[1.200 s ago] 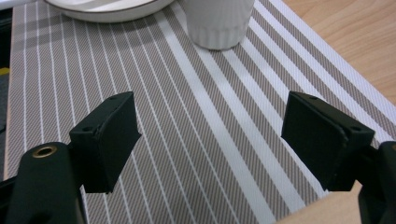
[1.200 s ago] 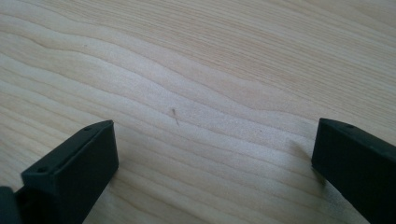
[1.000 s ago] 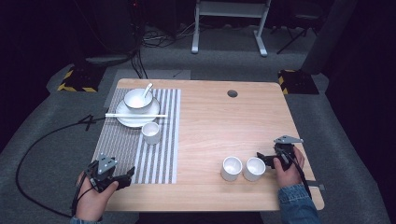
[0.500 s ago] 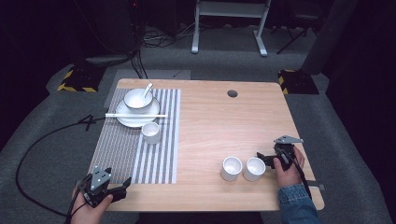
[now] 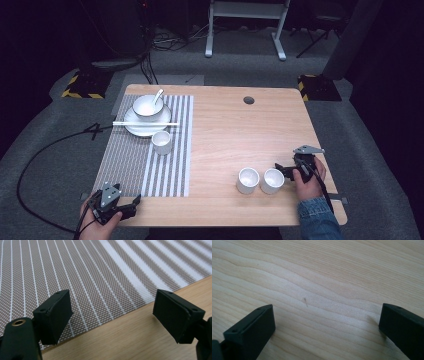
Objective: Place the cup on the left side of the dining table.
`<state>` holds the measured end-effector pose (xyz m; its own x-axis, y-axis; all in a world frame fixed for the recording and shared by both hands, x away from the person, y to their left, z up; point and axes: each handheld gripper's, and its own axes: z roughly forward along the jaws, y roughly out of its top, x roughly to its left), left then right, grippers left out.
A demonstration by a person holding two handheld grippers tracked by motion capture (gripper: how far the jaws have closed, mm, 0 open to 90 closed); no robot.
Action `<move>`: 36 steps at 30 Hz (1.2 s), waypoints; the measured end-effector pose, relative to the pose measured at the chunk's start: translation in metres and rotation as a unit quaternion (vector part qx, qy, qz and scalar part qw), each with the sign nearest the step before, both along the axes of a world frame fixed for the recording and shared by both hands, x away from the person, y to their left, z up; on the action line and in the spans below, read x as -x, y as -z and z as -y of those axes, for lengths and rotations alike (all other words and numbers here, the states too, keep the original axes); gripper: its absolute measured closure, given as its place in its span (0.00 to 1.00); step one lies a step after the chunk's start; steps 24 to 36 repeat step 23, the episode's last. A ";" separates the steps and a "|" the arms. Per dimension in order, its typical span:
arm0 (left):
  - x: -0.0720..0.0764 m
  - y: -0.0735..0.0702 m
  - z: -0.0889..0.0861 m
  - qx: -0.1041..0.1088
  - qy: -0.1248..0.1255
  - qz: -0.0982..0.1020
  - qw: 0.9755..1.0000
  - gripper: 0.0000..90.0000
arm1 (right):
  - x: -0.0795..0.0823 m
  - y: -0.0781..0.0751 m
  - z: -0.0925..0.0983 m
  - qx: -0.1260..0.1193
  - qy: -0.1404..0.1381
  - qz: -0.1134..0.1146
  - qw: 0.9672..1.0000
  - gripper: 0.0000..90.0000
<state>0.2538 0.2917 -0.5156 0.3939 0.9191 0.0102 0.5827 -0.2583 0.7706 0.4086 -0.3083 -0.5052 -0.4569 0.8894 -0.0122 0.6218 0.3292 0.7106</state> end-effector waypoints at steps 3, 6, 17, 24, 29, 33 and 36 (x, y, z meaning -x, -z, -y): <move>-0.001 0.006 -0.003 0.022 0.004 0.014 1.000 0.14 | 0.000 0.000 0.000 0.000 0.000 0.000 1.000 0.00; 0.000 0.006 -0.002 0.024 0.002 0.016 1.000 0.14 | 0.000 0.000 0.000 0.000 0.000 0.000 1.000 0.00; 0.001 0.008 0.000 0.030 -0.014 0.024 0.999 0.15 | 0.000 0.000 0.000 0.000 0.000 0.000 1.000 0.00; 0.001 0.008 0.000 0.028 -0.014 0.025 0.999 0.15 | 0.000 0.000 0.000 0.000 0.000 0.000 1.000 0.00; 0.001 0.008 0.000 0.028 -0.014 0.025 0.999 0.15 | 0.000 0.000 0.000 0.000 0.000 0.000 1.000 0.00; 0.001 0.008 0.000 0.028 -0.014 0.025 0.999 0.15 | 0.000 0.000 0.000 0.000 0.000 0.000 1.000 0.00; 0.001 0.008 0.000 0.028 -0.014 0.025 0.999 0.15 | 0.000 0.000 0.000 0.000 0.000 0.000 1.000 0.00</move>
